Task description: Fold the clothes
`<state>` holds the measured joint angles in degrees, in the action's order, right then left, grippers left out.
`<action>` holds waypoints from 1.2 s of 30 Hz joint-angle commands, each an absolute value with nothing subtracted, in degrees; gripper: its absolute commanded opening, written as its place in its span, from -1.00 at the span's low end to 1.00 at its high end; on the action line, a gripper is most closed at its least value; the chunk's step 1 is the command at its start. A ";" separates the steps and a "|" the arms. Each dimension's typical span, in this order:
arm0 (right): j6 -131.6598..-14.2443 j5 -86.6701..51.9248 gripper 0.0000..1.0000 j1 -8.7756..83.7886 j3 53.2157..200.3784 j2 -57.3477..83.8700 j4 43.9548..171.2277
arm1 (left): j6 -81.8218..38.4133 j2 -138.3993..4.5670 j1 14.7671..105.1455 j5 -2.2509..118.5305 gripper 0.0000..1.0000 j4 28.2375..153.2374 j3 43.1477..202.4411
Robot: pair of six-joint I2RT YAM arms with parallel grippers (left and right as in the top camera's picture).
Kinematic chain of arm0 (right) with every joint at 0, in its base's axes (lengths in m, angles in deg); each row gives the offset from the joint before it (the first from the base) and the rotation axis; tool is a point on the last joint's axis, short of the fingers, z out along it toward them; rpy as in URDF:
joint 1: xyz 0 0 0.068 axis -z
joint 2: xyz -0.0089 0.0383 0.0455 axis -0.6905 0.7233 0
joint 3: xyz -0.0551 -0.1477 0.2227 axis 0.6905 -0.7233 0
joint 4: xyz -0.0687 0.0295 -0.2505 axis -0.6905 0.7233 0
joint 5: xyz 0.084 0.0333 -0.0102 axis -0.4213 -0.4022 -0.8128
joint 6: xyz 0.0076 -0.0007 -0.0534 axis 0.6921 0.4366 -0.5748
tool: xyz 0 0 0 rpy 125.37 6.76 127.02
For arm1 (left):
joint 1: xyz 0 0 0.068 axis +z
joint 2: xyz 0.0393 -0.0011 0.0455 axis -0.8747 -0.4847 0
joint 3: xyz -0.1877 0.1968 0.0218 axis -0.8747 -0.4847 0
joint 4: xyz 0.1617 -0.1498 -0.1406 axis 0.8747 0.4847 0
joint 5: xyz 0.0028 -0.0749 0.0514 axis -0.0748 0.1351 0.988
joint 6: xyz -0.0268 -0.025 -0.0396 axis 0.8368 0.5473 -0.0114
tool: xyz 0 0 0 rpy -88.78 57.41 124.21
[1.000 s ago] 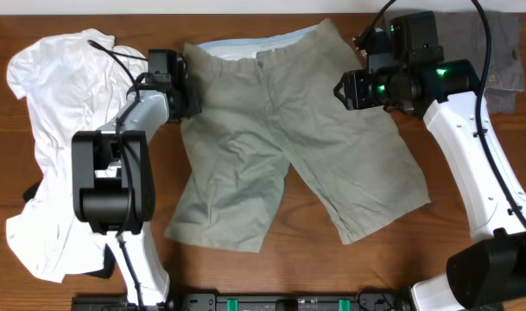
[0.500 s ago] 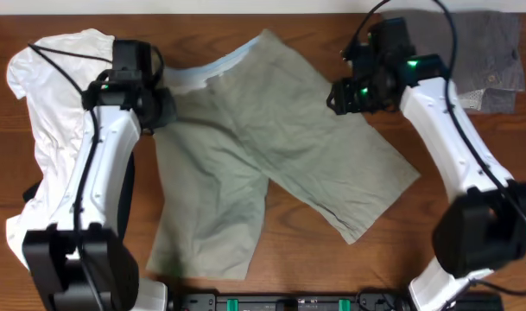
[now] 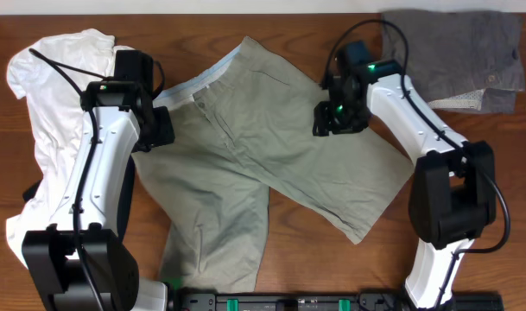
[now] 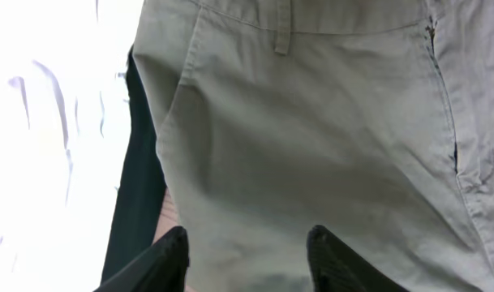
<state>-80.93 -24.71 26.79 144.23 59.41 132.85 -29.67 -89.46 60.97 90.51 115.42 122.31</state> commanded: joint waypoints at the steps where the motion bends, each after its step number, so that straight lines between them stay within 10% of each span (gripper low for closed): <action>1: -79.92 -23.11 0.11 25.65 143.24 59.94 133.96 | -29.74 -89.55 61.52 91.65 0.07 115.42 122.69; 20: -65.85 -4.77 0.21 23.24 130.15 59.94 123.67 | -29.74 -89.55 64.21 90.29 0.79 108.21 127.06; 36: -66.09 -1.84 0.35 24.05 124.05 71.41 99.95 | -29.74 -89.55 64.21 90.31 0.88 106.05 127.06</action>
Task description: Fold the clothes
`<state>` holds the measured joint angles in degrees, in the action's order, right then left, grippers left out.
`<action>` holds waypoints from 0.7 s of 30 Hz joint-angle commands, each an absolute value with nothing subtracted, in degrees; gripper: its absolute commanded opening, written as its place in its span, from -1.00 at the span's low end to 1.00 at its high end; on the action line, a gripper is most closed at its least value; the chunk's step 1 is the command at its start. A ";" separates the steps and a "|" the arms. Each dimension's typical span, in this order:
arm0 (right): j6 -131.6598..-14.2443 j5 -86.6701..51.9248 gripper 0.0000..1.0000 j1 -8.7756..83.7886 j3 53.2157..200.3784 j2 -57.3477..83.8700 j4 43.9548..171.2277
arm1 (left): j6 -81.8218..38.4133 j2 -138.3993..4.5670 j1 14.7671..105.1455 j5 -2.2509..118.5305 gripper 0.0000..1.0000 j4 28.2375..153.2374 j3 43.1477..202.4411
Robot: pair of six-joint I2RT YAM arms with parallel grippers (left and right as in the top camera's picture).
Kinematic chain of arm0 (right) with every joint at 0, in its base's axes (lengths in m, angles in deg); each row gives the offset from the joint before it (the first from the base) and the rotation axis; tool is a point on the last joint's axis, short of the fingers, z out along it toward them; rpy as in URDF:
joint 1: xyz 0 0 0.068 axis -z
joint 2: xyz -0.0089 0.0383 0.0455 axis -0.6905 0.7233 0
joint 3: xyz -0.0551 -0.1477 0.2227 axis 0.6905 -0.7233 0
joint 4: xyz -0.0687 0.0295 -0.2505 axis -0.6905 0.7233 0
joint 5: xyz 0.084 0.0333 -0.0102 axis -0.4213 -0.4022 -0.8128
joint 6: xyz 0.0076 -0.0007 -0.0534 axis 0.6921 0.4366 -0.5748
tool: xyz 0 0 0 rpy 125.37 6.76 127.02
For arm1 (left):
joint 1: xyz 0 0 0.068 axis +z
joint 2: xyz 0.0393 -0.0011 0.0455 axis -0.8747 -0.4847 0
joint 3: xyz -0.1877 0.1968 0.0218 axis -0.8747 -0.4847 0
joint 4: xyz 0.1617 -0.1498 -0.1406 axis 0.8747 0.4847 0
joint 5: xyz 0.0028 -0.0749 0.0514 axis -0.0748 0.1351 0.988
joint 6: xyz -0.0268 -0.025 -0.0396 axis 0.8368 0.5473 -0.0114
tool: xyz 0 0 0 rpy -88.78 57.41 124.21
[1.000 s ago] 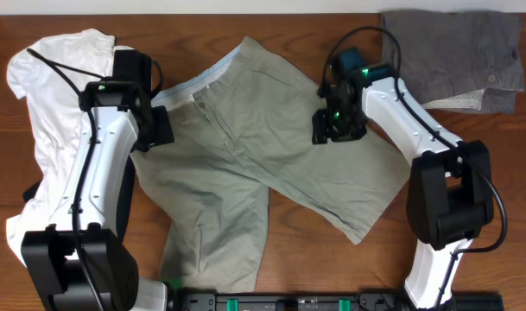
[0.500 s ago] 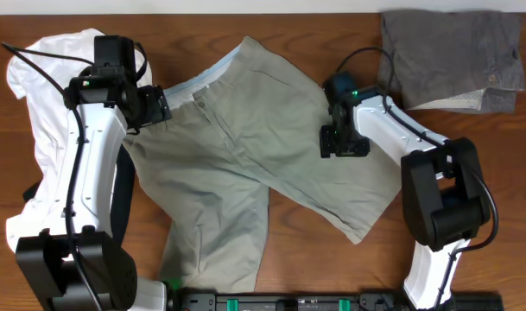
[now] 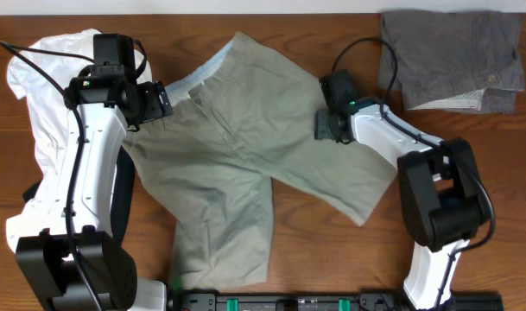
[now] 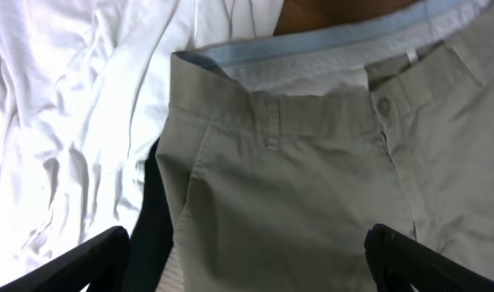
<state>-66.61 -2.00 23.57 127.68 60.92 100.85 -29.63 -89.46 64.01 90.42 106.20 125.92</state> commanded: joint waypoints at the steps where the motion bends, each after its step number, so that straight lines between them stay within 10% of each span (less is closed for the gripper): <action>1: -66.57 -1.87 0.37 24.38 124.16 73.40 96.96 | -29.74 -89.55 64.21 90.31 0.88 105.83 127.06; 13: -68.89 -2.28 0.58 28.08 127.90 80.96 65.31 | -29.71 -89.55 64.21 90.27 0.89 102.46 127.06; 21: -74.33 -8.55 0.99 29.74 148.71 80.85 82.90 | -29.74 -89.55 64.21 90.29 0.90 102.46 127.06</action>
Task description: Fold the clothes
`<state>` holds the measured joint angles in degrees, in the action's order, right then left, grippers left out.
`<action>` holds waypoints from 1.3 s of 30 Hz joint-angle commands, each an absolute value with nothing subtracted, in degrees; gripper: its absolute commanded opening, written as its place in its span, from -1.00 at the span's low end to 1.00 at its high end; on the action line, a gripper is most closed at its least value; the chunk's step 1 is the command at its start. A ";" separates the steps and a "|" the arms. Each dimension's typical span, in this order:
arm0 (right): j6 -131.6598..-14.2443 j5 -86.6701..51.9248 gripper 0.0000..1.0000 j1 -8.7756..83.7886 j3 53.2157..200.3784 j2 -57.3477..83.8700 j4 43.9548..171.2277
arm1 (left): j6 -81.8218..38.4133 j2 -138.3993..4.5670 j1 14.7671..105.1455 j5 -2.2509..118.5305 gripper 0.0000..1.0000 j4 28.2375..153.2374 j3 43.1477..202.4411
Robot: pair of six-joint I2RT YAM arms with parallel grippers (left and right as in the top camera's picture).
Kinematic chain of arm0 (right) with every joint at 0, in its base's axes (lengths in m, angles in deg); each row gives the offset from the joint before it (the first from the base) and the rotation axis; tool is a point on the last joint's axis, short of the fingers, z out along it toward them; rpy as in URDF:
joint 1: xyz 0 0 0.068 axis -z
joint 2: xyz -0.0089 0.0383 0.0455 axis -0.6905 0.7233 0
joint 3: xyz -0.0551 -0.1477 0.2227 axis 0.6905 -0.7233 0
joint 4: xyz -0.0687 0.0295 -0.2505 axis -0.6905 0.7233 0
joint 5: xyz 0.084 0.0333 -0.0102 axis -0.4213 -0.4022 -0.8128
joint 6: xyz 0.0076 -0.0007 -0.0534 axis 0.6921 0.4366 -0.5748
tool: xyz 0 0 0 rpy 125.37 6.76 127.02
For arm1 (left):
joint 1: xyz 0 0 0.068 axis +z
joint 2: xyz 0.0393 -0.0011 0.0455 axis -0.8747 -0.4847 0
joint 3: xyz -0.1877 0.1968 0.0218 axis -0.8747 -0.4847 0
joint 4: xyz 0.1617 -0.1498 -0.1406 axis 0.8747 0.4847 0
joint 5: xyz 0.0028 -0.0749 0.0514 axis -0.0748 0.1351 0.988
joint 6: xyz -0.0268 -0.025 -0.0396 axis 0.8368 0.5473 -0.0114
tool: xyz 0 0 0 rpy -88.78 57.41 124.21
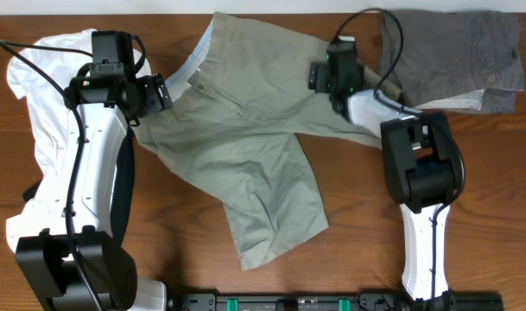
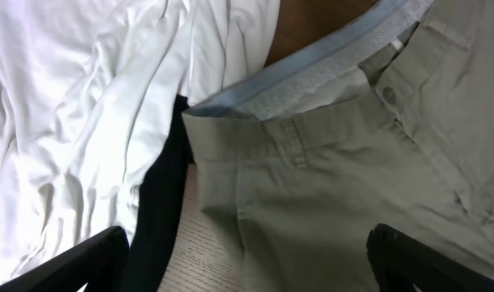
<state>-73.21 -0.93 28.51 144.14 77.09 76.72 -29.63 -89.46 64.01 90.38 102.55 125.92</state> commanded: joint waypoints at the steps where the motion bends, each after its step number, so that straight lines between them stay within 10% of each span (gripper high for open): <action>1: -74.79 -10.41 0.99 29.80 152.62 80.66 88.67 | -29.74 -89.55 64.21 90.29 0.90 102.46 127.06; 20: -89.41 -26.78 0.98 26.26 179.35 71.04 161.09 | -30.09 -89.55 64.23 90.31 0.93 102.44 127.06; 39: -81.37 -22.65 0.54 14.50 148.05 70.95 145.68 | -34.15 -89.55 64.21 90.34 0.93 100.54 127.03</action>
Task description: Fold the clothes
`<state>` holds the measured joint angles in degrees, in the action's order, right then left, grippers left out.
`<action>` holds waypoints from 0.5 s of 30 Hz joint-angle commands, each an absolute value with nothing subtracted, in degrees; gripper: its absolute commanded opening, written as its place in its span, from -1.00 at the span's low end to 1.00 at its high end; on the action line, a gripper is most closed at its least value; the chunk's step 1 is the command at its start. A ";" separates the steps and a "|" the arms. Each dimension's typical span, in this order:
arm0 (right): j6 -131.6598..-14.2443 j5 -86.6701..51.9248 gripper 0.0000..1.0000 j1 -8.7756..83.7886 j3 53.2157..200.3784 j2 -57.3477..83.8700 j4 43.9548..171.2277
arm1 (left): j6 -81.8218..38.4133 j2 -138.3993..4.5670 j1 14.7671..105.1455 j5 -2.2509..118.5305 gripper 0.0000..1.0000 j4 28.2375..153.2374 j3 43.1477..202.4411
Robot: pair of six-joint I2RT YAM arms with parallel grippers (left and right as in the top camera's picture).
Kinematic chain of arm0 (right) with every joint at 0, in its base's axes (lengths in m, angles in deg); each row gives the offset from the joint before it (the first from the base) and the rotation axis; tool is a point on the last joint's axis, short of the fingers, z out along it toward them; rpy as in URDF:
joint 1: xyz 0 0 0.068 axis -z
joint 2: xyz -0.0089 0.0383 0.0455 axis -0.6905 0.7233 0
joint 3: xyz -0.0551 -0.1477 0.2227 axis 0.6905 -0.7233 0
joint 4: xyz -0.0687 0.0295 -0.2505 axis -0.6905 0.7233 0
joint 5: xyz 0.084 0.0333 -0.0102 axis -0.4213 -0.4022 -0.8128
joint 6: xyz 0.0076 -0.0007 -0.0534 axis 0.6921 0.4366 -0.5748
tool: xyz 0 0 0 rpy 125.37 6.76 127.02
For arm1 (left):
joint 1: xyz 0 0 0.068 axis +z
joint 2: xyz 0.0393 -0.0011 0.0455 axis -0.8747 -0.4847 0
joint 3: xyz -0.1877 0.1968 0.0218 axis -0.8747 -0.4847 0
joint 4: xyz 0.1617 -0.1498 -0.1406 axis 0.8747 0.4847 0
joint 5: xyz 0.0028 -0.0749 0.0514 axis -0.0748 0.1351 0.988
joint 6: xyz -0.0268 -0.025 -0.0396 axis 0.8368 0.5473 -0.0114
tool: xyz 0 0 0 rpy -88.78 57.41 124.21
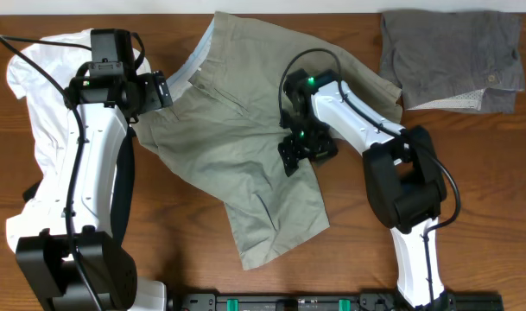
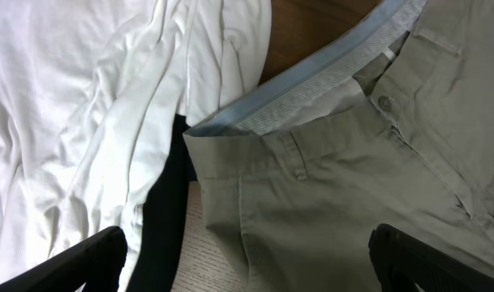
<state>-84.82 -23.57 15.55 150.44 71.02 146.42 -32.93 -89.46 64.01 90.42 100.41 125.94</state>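
Khaki shorts [image 1: 245, 130] lie spread mid-table. Their waistband [image 2: 311, 81] shows a pale blue lining and points to the upper left. One leg runs down to the front [image 1: 275, 220]. The other leg is bunched toward the upper right [image 1: 358, 73]. My left gripper [image 1: 161, 91] hovers at the waistband's left corner, its fingers [image 2: 68, 264] spread wide with nothing between them. My right gripper [image 1: 301, 151] sits on the middle of the shorts, where the legs meet. The overhead view does not show how its jaws stand.
A crumpled white shirt [image 1: 42, 104] lies along the left side, with a black strip [image 2: 161, 219] between it and the shorts. A folded grey garment [image 1: 453, 52] rests at the back right corner. Bare wood [image 1: 470, 173] shows at the right and front.
My right gripper has moved from the shorts' upper right edge, next to the grey garment, down and left to their middle. The left gripper and the shorts have hardly shifted.
The shorts first lay flat with both legs fanned out. My left gripper was low on the left hip and my right on the right leg. Then the left stood wide open at the waistband. Later the shorts lay further back, their right leg bunched toward the grey garment.
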 commanded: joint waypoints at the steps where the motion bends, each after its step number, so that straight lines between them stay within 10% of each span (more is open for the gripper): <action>1: -80.60 -22.61 0.50 14.15 146.85 70.95 144.80 | -34.13 -89.55 64.21 90.34 0.93 100.52 127.03; 15: -75.88 -19.77 -0.08 13.28 137.34 70.95 143.01 | -34.13 -89.57 64.21 90.34 0.93 100.52 126.97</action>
